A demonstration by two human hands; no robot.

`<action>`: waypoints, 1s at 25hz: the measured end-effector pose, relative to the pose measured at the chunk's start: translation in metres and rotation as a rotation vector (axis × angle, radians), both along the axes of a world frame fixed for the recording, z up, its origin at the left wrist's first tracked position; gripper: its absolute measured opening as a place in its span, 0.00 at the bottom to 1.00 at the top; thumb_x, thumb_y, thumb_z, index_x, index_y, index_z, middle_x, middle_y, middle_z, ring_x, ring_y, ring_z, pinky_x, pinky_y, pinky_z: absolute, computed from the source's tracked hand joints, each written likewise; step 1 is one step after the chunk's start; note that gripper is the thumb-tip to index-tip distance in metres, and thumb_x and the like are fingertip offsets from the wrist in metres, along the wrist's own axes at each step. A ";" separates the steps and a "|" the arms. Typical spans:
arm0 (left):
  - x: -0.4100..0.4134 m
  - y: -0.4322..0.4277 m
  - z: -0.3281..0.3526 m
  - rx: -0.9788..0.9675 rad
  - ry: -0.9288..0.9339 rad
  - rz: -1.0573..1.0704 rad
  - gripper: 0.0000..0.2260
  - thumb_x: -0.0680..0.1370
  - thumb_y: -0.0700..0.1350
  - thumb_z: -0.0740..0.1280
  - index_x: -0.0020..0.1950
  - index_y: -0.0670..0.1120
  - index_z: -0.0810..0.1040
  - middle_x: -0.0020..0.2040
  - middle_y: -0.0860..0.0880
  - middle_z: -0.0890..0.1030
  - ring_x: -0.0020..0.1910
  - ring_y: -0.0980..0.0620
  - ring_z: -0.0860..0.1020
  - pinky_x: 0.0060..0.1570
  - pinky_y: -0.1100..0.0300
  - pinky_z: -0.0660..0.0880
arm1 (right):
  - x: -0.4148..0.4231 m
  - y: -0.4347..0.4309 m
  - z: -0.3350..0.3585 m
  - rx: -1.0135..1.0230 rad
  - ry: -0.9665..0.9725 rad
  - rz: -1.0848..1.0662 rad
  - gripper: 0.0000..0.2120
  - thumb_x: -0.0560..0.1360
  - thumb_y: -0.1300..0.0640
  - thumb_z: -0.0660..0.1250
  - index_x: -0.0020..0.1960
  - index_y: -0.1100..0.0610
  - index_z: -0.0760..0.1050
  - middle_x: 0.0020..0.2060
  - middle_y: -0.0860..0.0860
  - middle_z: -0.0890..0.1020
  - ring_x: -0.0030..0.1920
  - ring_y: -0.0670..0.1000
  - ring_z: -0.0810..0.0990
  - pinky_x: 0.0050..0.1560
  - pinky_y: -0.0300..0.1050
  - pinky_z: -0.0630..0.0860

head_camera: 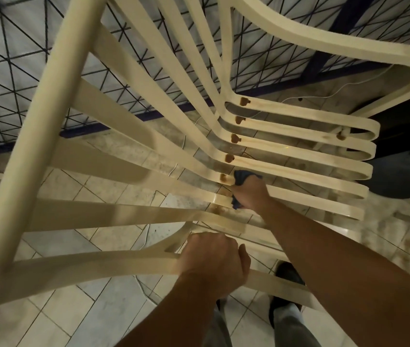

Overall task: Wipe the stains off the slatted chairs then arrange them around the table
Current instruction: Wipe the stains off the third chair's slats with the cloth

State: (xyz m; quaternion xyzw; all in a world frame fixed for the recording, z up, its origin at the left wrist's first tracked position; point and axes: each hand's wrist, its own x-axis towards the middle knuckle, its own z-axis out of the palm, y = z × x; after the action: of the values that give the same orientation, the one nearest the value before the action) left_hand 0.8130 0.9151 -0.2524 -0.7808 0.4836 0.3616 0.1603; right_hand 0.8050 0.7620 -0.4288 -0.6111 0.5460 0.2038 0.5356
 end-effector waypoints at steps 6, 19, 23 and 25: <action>-0.001 -0.001 -0.001 0.023 0.002 0.022 0.24 0.85 0.59 0.48 0.39 0.47 0.73 0.33 0.48 0.73 0.38 0.47 0.78 0.44 0.52 0.75 | 0.043 0.026 0.000 -0.006 -0.082 0.065 0.07 0.78 0.61 0.67 0.49 0.65 0.79 0.41 0.60 0.85 0.41 0.58 0.86 0.41 0.51 0.85; 0.002 0.001 0.003 -0.032 0.041 -0.012 0.25 0.85 0.58 0.46 0.42 0.47 0.75 0.33 0.48 0.72 0.38 0.49 0.78 0.50 0.51 0.78 | -0.065 -0.029 -0.002 -0.052 0.019 -0.041 0.06 0.75 0.62 0.70 0.40 0.62 0.81 0.33 0.57 0.85 0.37 0.55 0.86 0.46 0.54 0.85; 0.001 0.001 0.001 -0.024 0.037 -0.018 0.26 0.85 0.57 0.47 0.43 0.46 0.77 0.35 0.48 0.75 0.39 0.49 0.78 0.51 0.50 0.78 | -0.023 -0.009 0.011 0.035 -0.067 0.002 0.04 0.77 0.67 0.67 0.44 0.65 0.79 0.38 0.61 0.83 0.42 0.60 0.86 0.48 0.57 0.84; 0.001 0.002 -0.002 -0.009 0.043 -0.009 0.26 0.85 0.58 0.46 0.42 0.46 0.77 0.35 0.48 0.76 0.39 0.50 0.78 0.50 0.51 0.78 | 0.004 0.005 0.014 0.107 -0.076 0.020 0.07 0.77 0.67 0.68 0.41 0.62 0.78 0.38 0.58 0.83 0.47 0.60 0.86 0.54 0.57 0.83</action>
State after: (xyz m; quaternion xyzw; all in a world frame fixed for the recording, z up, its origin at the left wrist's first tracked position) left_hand 0.8136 0.9170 -0.2544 -0.7715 0.4920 0.3755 0.1478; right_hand 0.8086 0.7666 -0.4152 -0.5943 0.5076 0.2147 0.5857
